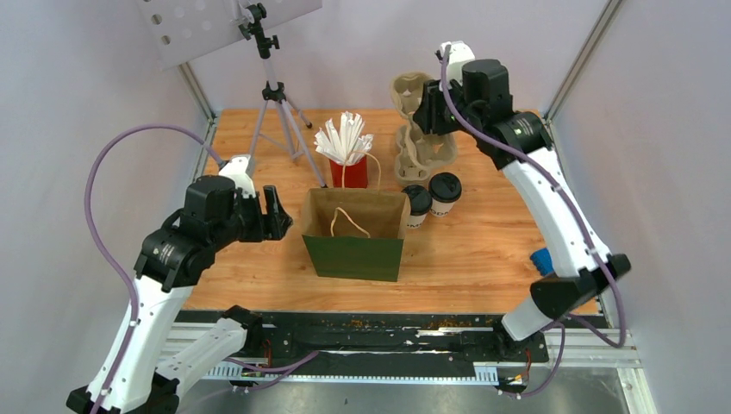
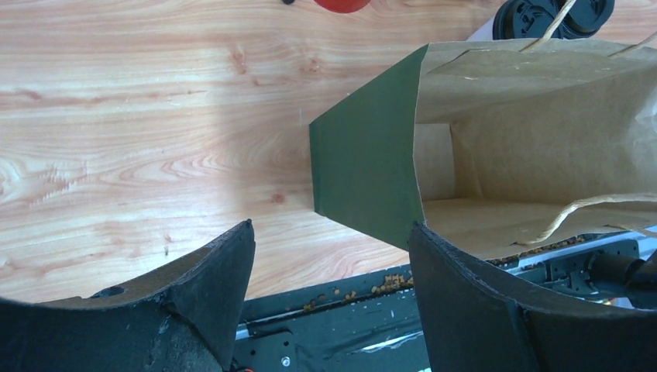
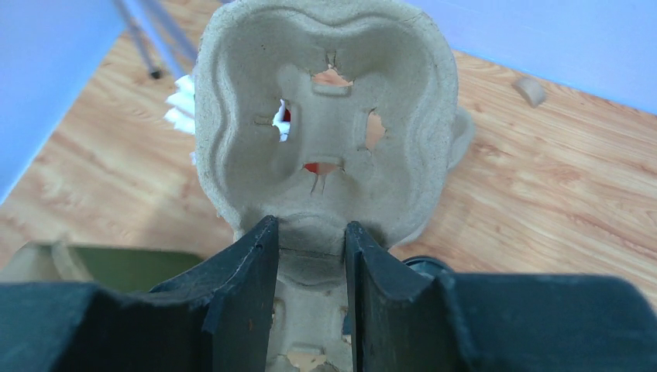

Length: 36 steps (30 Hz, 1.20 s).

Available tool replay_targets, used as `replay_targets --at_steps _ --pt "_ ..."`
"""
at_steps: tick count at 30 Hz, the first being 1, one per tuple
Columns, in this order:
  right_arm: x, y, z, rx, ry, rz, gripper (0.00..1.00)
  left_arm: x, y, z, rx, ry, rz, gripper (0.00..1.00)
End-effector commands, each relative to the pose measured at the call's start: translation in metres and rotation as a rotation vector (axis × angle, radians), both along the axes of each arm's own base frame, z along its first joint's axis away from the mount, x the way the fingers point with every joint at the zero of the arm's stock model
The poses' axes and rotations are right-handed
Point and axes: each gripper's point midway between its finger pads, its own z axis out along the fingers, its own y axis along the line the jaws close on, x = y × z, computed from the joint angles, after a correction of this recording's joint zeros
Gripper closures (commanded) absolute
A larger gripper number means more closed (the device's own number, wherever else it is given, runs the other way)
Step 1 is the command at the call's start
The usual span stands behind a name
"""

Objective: Pack the takeout coffee

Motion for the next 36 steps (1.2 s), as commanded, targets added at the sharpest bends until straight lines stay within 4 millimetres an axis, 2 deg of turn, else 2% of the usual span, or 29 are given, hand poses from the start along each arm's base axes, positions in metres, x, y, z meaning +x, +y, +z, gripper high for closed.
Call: replay_targets --at_steps 1,3,8,11,14,17,20,26,34,36 --pt "-0.057 0.008 0.048 0.086 -0.112 0.128 0.71 0.005 -0.006 0.019 -0.044 -0.011 0.014 0.21" --pt "-0.084 0.012 0.062 0.122 -0.165 0.19 0.71 0.008 -0.013 0.024 -0.07 -0.008 -0.001 0.22" --pt "-0.134 0.027 0.089 0.219 -0.336 0.326 0.73 0.012 -0.026 0.029 -0.139 0.005 -0.018 0.27" --pt "-0.157 0.043 0.092 0.225 -0.429 0.429 0.7 0.013 -0.036 0.026 -0.172 0.024 -0.046 0.29" --pt "-0.17 0.061 0.089 0.204 -0.463 0.527 0.68 0.016 -0.043 0.024 -0.191 0.032 -0.067 0.3" --pt "-0.172 0.079 0.082 0.187 -0.457 0.592 0.69 0.02 -0.048 0.022 -0.201 0.027 -0.082 0.3" --pt "-0.164 0.094 0.074 0.165 -0.473 0.622 0.69 0.023 -0.051 0.017 -0.211 0.032 -0.082 0.32" --pt "-0.158 0.121 0.048 0.121 -0.493 0.731 0.71 0.024 -0.053 0.004 -0.234 0.067 -0.056 0.41" --pt "-0.163 0.139 0.025 0.098 -0.506 0.843 0.71 0.031 -0.049 -0.005 -0.201 0.091 -0.024 0.46" --pt "-0.165 0.141 0.02 0.093 -0.508 0.865 0.71 0.032 -0.051 -0.006 -0.208 0.093 -0.026 0.5"
